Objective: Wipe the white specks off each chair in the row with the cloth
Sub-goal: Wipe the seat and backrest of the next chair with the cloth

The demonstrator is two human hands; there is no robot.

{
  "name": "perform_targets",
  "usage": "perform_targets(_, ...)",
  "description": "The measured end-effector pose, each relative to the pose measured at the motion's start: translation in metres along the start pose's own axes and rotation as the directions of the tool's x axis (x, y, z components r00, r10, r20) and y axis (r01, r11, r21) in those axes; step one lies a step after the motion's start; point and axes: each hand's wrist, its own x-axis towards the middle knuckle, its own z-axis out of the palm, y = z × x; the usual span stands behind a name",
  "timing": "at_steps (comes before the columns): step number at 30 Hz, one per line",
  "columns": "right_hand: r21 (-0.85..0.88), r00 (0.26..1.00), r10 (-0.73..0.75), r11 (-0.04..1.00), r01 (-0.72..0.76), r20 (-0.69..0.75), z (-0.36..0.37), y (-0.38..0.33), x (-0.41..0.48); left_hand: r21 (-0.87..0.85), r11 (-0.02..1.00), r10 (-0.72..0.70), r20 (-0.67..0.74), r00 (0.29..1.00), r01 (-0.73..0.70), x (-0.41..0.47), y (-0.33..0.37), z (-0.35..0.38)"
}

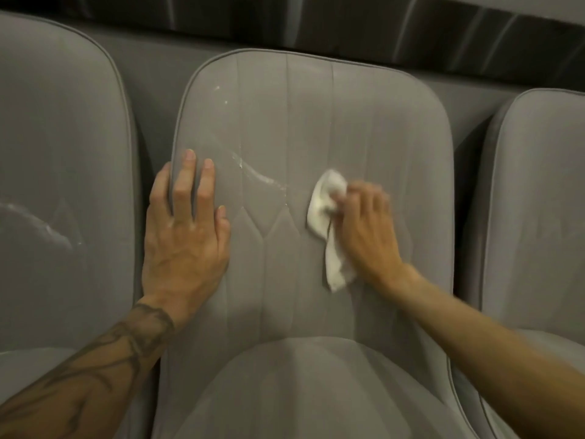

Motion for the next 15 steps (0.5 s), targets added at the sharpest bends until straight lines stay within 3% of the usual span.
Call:
perform_targets(2,-0.001,0.961,-0.234,0.972,0.236,0.146,-0.003,-0.007,-0.048,0.004,1.000,-0.001,0.000,1.000,0.001,0.000,0.000,0.000)
perform_targets(4,0.006,0.913,-0.338,0.938,0.346,0.228,-0.009,-0.003,-0.053,0.008,1.000,0.001,0.004,1.000,-0.001,0.000,0.000,0.000)
perform_targets(6,-0.016,0.953,-0.260,0.964,0.266,0.154,-0.011,0.004,-0.020,0.017,1.000,-0.004,0.009,1.000,0.004,0.001,0.000,-0.001)
perform_targets(8,-0.042,0.997,-0.063,0.997,0.064,0.035,-0.012,0.009,0.022,0.019,1.000,-0.004,0.005,1.000,0.004,0.000,0.000,0.000)
perform_targets(10,-0.019,0.995,0.088,0.996,-0.089,-0.041,-0.010,0.005,0.035,0.017,1.000,-0.003,-0.003,1.000,0.003,0.000,0.001,0.000)
perform_targets(12,0.013,0.997,0.070,0.997,-0.070,-0.027,0.000,-0.010,0.005,0.020,1.000,-0.005,-0.005,1.000,0.005,0.000,0.002,0.000)
perform_targets(15,0.027,0.966,-0.216,0.976,0.214,0.145,0.009,-0.033,-0.082,0.024,1.000,-0.011,-0.009,1.000,0.011,0.000,0.003,-0.001)
